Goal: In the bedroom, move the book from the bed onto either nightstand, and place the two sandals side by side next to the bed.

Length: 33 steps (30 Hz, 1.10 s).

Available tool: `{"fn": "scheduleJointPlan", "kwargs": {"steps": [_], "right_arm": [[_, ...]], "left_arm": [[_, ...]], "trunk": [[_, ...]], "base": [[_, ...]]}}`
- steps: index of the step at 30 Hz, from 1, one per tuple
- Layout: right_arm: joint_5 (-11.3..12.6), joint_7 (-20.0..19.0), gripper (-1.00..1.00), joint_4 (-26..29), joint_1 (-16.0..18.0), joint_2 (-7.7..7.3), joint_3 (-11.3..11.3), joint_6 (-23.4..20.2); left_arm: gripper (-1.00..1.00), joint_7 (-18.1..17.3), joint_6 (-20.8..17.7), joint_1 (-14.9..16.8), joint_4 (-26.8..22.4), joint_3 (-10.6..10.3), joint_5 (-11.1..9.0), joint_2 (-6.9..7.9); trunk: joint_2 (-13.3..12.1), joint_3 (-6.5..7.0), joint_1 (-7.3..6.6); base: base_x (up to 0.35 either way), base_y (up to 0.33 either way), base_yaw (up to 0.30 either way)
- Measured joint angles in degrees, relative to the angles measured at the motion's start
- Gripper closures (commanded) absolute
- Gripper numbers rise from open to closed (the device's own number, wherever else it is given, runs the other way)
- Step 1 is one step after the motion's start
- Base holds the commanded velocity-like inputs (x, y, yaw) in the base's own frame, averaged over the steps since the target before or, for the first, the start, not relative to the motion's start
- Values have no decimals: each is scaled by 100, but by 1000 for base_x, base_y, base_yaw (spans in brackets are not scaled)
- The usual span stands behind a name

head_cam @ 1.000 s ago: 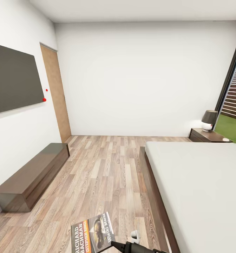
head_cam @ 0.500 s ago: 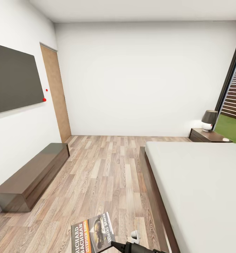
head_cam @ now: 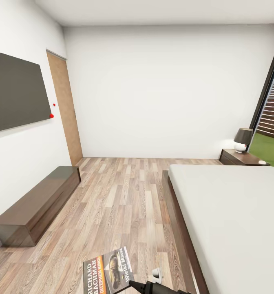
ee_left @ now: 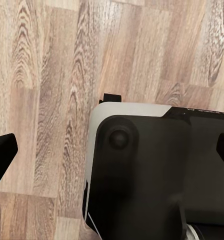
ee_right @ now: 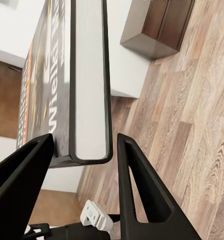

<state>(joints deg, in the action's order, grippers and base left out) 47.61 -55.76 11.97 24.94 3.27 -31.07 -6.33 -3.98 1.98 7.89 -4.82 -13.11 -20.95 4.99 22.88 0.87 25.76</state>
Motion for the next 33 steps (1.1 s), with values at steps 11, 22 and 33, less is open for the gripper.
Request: {"fn": "scheduleJointPlan", "kwargs": {"steps": [11,22,33], "right_arm": [[0,19,100,-3,-1,6,-1,26],[1,5,100,1,-1,2,-3,28],[0,-31,100,-3,-2,-5,7,28]], "left_arm": [[-100,3,1,0,0,-1,0,0],[-100,4,8,0,0,-3,-1,3],[-100,3,8,1,2,-3,-2,8]], "trunk": [[0,0,0],[0,0,0],[0,17,0]], "base": [[0,2,0],[0,34,-5],[0,6,-195]]}}
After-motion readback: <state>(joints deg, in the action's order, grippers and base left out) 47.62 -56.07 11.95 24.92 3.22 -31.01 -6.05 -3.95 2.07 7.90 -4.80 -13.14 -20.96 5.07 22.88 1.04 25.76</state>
